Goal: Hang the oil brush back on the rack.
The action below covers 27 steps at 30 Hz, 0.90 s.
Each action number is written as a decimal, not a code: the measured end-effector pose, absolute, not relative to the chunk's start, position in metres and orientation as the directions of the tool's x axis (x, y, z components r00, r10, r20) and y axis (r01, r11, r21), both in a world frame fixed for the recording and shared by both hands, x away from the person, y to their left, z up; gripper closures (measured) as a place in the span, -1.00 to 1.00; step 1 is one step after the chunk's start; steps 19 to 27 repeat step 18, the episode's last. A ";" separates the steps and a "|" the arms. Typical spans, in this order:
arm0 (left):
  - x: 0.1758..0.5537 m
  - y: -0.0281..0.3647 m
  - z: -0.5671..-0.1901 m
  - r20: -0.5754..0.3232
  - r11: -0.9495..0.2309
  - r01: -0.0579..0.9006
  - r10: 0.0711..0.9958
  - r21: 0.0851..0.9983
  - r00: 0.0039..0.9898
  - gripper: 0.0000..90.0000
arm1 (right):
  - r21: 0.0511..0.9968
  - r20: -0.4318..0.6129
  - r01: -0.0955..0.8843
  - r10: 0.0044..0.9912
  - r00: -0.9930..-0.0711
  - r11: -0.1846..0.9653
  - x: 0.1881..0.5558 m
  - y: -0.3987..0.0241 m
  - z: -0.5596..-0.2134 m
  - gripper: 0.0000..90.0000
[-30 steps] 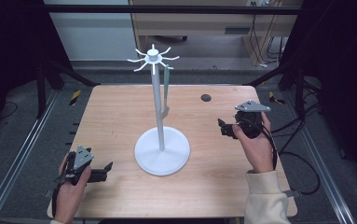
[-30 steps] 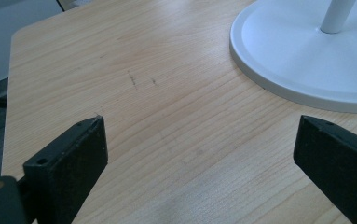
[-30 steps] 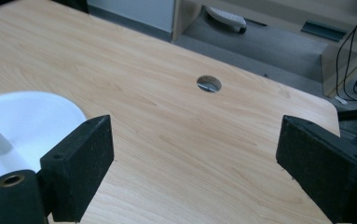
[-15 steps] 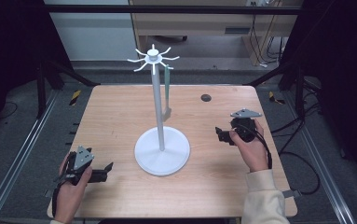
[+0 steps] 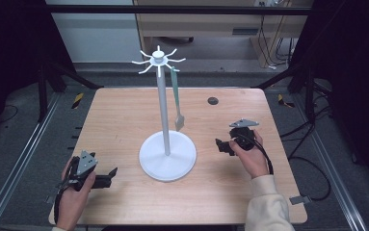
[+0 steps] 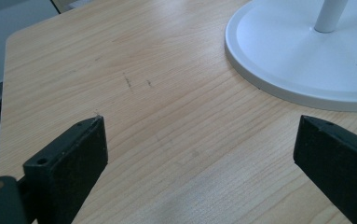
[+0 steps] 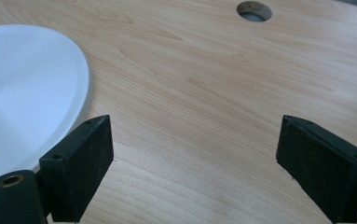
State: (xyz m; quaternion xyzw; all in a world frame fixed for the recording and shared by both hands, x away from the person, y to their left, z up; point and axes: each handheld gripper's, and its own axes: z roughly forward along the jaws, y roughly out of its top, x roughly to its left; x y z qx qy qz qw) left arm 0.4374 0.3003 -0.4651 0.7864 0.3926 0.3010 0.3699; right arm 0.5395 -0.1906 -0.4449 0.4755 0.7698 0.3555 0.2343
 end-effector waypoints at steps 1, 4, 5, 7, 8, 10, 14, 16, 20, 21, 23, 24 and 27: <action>0.437 0.300 -0.465 0.182 -0.418 0.395 0.840 0.818 0.510 -0.95 | 0.766 -0.017 0.571 0.898 -0.440 0.294 0.540 -0.189 -0.448 -0.74; 0.437 0.300 -0.465 0.183 -0.418 0.394 0.840 0.819 0.510 -0.95 | 0.751 -0.024 0.580 0.892 -0.452 0.315 0.541 -0.184 -0.457 -0.74; 0.437 0.300 -0.465 0.183 -0.417 0.394 0.840 0.819 0.510 -0.94 | 0.748 -0.022 0.582 0.889 -0.457 0.318 0.542 -0.183 -0.459 -0.74; 0.437 0.300 -0.465 0.184 -0.420 0.394 0.839 0.817 0.511 -0.95 | 0.739 -0.029 0.586 0.885 -0.465 0.333 0.542 -0.179 -0.464 -0.74; 0.438 0.300 -0.465 0.185 -0.422 0.394 0.838 0.817 0.513 -0.94 | 0.738 -0.034 0.582 0.880 -0.474 0.341 0.543 -0.177 -0.466 -0.74; 0.438 0.299 -0.466 0.187 -0.425 0.395 0.837 0.814 0.515 -0.94 | 0.736 -0.024 0.583 0.875 -0.484 0.343 0.543 -0.174 -0.469 -0.74; 0.437 0.299 -0.466 0.185 -0.423 0.396 0.838 0.815 0.513 -0.95 | 0.744 0.006 0.582 0.869 -0.496 0.327 0.544 -0.169 -0.476 -0.73; 0.437 0.300 -0.466 0.184 -0.422 0.398 0.839 0.815 0.512 -0.94 | 0.742 0.010 0.583 0.864 -0.503 0.331 0.544 -0.168 -0.477 -0.73; 0.438 0.300 -0.466 0.185 -0.422 0.399 0.839 0.814 0.511 -0.94 | 0.749 0.016 0.579 0.865 -0.501 0.322 0.544 -0.168 -0.477 -0.73; 0.438 0.300 -0.466 0.185 -0.422 0.399 0.839 0.814 0.511 -0.94 | 0.749 0.016 0.579 0.865 -0.501 0.322 0.544 -0.168 -0.477 -0.73; 0.438 0.300 -0.466 0.185 -0.422 0.399 0.839 0.814 0.511 -0.94 | 0.749 0.016 0.579 0.865 -0.501 0.322 0.544 -0.168 -0.477 -0.73; 0.438 0.300 -0.466 0.185 -0.422 0.399 0.839 0.814 0.511 -0.94 | 0.749 0.016 0.579 0.865 -0.501 0.322 0.544 -0.168 -0.477 -0.73; 0.438 0.300 -0.466 0.185 -0.422 0.399 0.839 0.814 0.511 -0.94 | 0.749 0.016 0.579 0.865 -0.501 0.322 0.544 -0.168 -0.477 -0.73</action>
